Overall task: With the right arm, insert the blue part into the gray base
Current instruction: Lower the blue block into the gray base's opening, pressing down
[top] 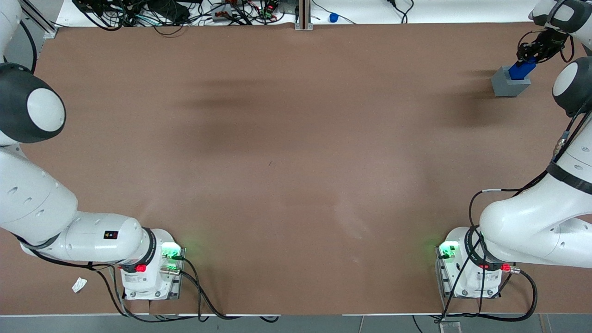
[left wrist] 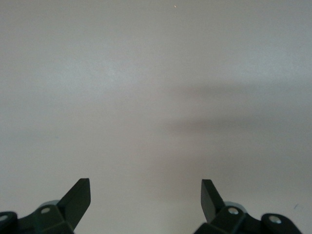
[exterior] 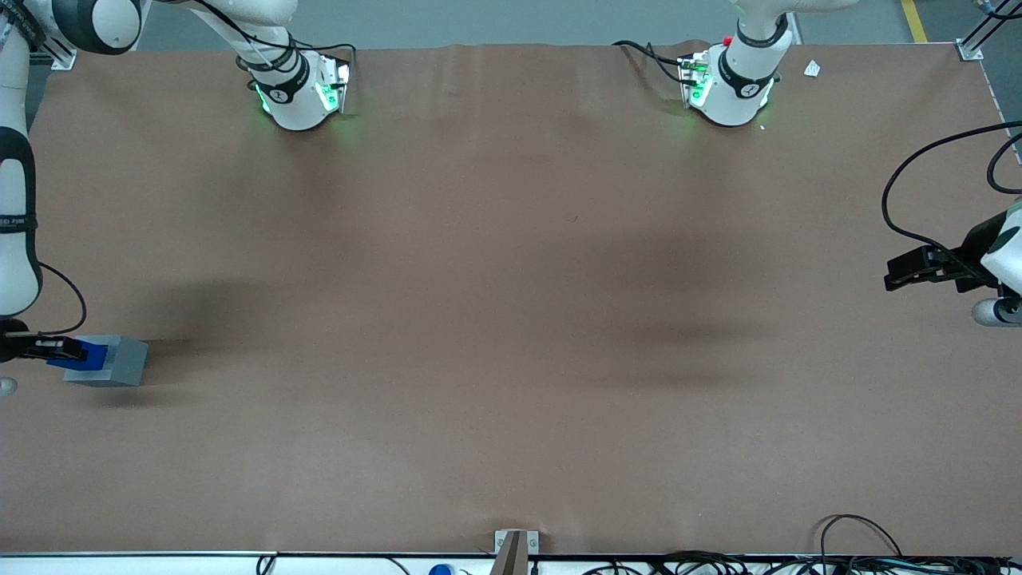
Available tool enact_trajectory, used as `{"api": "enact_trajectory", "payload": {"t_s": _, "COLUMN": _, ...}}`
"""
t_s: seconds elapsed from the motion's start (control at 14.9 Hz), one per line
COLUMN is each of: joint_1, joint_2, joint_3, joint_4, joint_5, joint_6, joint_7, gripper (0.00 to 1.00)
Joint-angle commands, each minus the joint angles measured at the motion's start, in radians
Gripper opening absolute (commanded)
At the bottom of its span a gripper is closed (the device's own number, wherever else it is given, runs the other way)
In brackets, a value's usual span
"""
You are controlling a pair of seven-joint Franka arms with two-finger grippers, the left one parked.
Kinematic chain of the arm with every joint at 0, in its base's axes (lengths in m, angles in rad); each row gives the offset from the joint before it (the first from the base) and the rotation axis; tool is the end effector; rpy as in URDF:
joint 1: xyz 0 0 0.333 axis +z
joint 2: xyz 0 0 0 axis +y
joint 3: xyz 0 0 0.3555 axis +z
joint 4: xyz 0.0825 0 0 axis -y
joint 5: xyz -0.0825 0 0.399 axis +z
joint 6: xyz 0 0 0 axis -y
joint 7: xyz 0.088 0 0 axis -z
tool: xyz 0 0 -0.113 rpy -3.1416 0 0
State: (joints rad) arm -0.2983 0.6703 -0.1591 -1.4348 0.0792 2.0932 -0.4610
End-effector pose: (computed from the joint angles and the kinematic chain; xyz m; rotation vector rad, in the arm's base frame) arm 0.6920 -0.3087 0.3186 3.1159 -0.0036 -0.0253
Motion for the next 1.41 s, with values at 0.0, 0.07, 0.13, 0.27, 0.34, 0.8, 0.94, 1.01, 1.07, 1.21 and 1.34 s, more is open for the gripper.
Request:
{"api": "enact_trajectory", "payload": {"t_s": 0.0, "joint_1": -0.018, "joint_2": 0.022, "joint_3": 0.015, "joint_4": 0.020, "joint_5": 0.020, "joint_6": -0.025, "joint_7": 0.004, "gripper": 0.20}}
{"api": "enact_trajectory", "payload": {"t_s": 0.07, "joint_1": -0.018, "joint_2": 0.022, "joint_3": 0.015, "joint_4": 0.020, "joint_5": 0.020, "joint_6": -0.027, "joint_7": 0.005, "gripper": 0.20}}
{"api": "enact_trajectory", "payload": {"t_s": 0.13, "joint_1": -0.018, "joint_2": 0.022, "joint_3": 0.015, "joint_4": 0.020, "joint_5": 0.020, "joint_6": -0.027, "joint_7": 0.015, "gripper": 0.20}}
{"api": "enact_trajectory", "payload": {"t_s": 0.27, "joint_1": -0.019, "joint_2": 0.022, "joint_3": 0.015, "joint_4": 0.020, "joint_5": 0.020, "joint_6": -0.030, "joint_7": 0.016, "gripper": 0.20}}
{"api": "enact_trajectory", "payload": {"t_s": 0.34, "joint_1": -0.019, "joint_2": 0.022, "joint_3": 0.015, "joint_4": 0.020, "joint_5": 0.020, "joint_6": -0.030, "joint_7": 0.016, "gripper": 0.20}}
{"api": "enact_trajectory", "payload": {"t_s": 0.8, "joint_1": -0.019, "joint_2": 0.020, "joint_3": 0.015, "joint_4": 0.019, "joint_5": 0.017, "joint_6": -0.028, "joint_7": 0.007, "gripper": 1.00}}
{"api": "enact_trajectory", "payload": {"t_s": 0.94, "joint_1": -0.012, "joint_2": 0.012, "joint_3": 0.015, "joint_4": 0.019, "joint_5": 0.017, "joint_6": -0.039, "joint_7": 0.007, "gripper": 1.00}}
{"api": "enact_trajectory", "payload": {"t_s": 1.01, "joint_1": -0.009, "joint_2": 0.003, "joint_3": 0.015, "joint_4": 0.022, "joint_5": 0.019, "joint_6": -0.074, "joint_7": 0.007, "gripper": 1.00}}
{"api": "enact_trajectory", "payload": {"t_s": 1.07, "joint_1": -0.002, "joint_2": -0.011, "joint_3": 0.016, "joint_4": 0.024, "joint_5": 0.020, "joint_6": -0.114, "joint_7": 0.011, "gripper": 1.00}}
{"api": "enact_trajectory", "payload": {"t_s": 1.21, "joint_1": 0.019, "joint_2": -0.063, "joint_3": 0.016, "joint_4": 0.024, "joint_5": 0.019, "joint_6": -0.156, "joint_7": 0.013, "gripper": 1.00}}
{"api": "enact_trajectory", "payload": {"t_s": 1.34, "joint_1": 0.027, "joint_2": -0.127, "joint_3": 0.016, "joint_4": 0.024, "joint_5": 0.017, "joint_6": -0.235, "joint_7": 0.012, "gripper": 1.00}}
